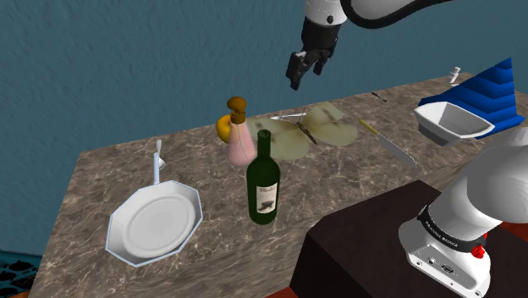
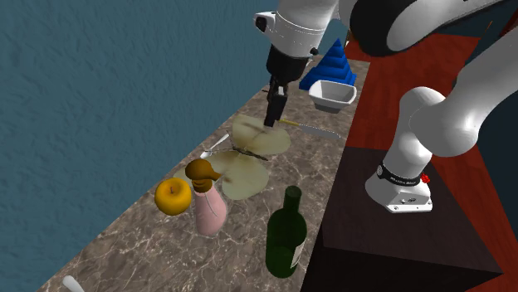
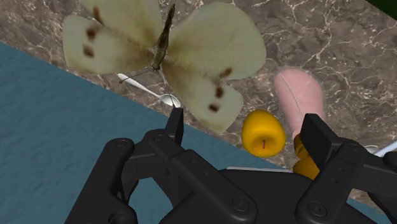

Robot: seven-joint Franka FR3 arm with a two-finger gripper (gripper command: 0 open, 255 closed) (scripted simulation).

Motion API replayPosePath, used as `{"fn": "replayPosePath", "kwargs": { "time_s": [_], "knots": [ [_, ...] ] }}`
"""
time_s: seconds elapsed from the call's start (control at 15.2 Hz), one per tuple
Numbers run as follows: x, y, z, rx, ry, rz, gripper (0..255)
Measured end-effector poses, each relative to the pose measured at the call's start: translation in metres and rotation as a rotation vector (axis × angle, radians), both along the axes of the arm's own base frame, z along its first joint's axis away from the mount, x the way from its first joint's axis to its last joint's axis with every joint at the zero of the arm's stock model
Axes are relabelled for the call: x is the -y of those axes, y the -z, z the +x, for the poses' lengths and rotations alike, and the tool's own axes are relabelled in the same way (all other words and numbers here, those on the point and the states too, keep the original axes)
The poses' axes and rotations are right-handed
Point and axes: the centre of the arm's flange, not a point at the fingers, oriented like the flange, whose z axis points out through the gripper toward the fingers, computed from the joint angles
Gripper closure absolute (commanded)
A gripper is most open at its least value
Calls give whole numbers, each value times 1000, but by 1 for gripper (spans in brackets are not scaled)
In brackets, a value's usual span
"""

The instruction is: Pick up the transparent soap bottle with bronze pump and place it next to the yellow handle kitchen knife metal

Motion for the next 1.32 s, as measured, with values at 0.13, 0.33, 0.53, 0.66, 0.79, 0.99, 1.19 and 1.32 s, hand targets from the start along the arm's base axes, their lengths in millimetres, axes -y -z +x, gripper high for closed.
{"fn": "replayPosePath", "kwargs": {
  "time_s": [0.13, 0.33, 0.53, 0.66, 0.79, 0.99, 1.19, 1.32],
  "knots": [
    [-17, 13, 13, 13, 4, 1, 0],
    [-46, 29, 38, 34, 9, 3, 0],
    [-72, 47, 57, 54, 15, 5, 0],
    [-89, 57, 72, 67, 18, 7, 0],
    [-107, 65, 87, 80, 22, 9, 0],
    [-125, 80, 106, 96, 27, 10, 0],
    [-128, 94, 111, 99, 28, 11, 0],
    [-127, 105, 115, 99, 28, 11, 0]
  ]
}}
